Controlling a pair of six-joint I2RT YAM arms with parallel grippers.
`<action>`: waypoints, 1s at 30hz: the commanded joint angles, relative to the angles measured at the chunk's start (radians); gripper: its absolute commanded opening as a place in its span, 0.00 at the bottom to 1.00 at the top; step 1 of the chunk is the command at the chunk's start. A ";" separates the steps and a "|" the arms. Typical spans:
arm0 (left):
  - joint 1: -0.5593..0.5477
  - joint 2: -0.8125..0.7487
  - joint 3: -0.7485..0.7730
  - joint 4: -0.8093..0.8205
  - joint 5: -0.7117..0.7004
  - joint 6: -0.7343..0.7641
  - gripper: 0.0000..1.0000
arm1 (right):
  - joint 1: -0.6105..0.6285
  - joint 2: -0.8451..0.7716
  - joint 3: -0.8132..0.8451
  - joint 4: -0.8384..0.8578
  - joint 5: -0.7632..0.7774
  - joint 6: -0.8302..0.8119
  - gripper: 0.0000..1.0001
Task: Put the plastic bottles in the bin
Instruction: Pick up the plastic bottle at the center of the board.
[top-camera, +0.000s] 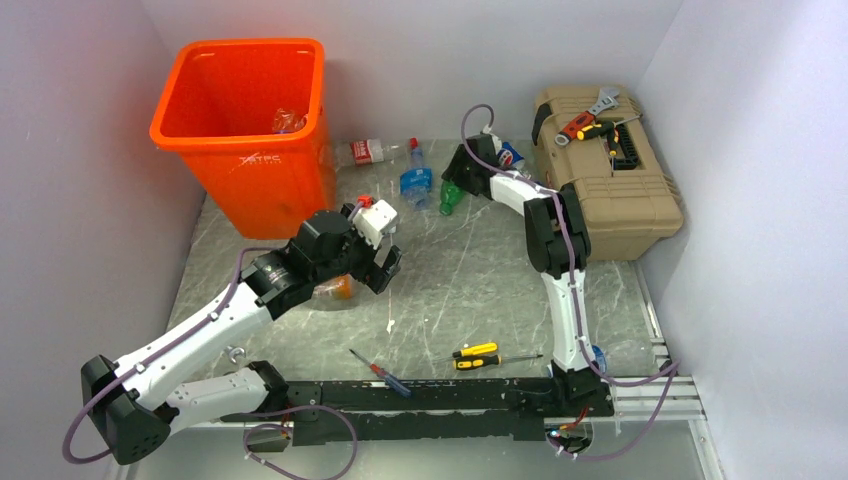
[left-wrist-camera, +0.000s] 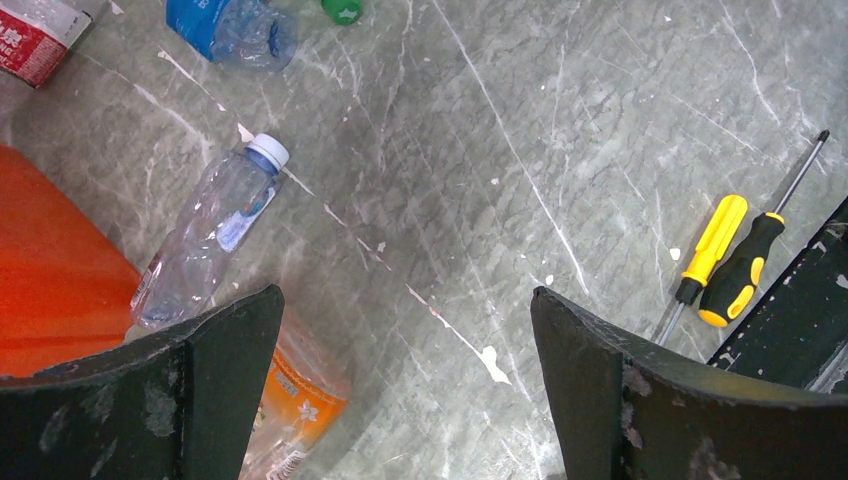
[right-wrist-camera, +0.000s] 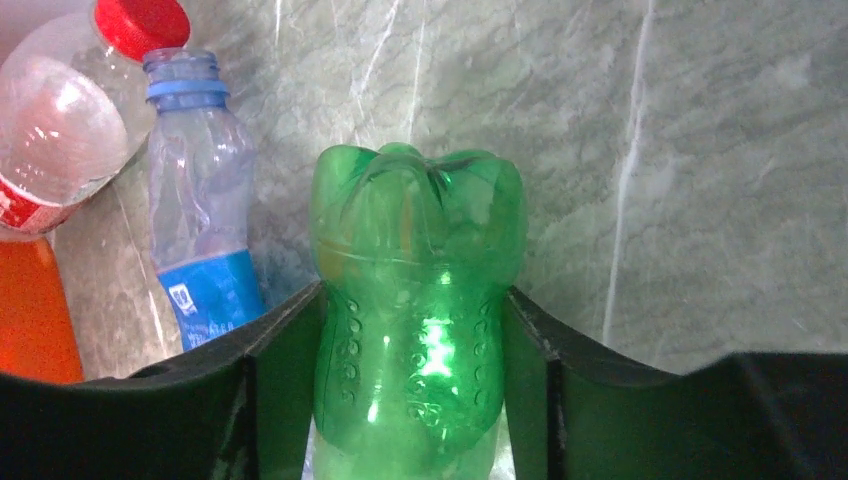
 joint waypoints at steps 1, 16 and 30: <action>-0.006 0.002 0.004 0.032 0.000 -0.008 0.99 | -0.003 -0.082 -0.148 0.057 -0.038 0.019 0.50; -0.005 -0.096 -0.044 0.108 -0.043 -0.063 0.99 | 0.044 -0.800 -0.792 0.334 -0.033 0.084 0.33; -0.004 -0.271 -0.225 0.441 0.296 -0.168 0.99 | 0.419 -1.501 -1.317 0.710 0.031 0.070 0.31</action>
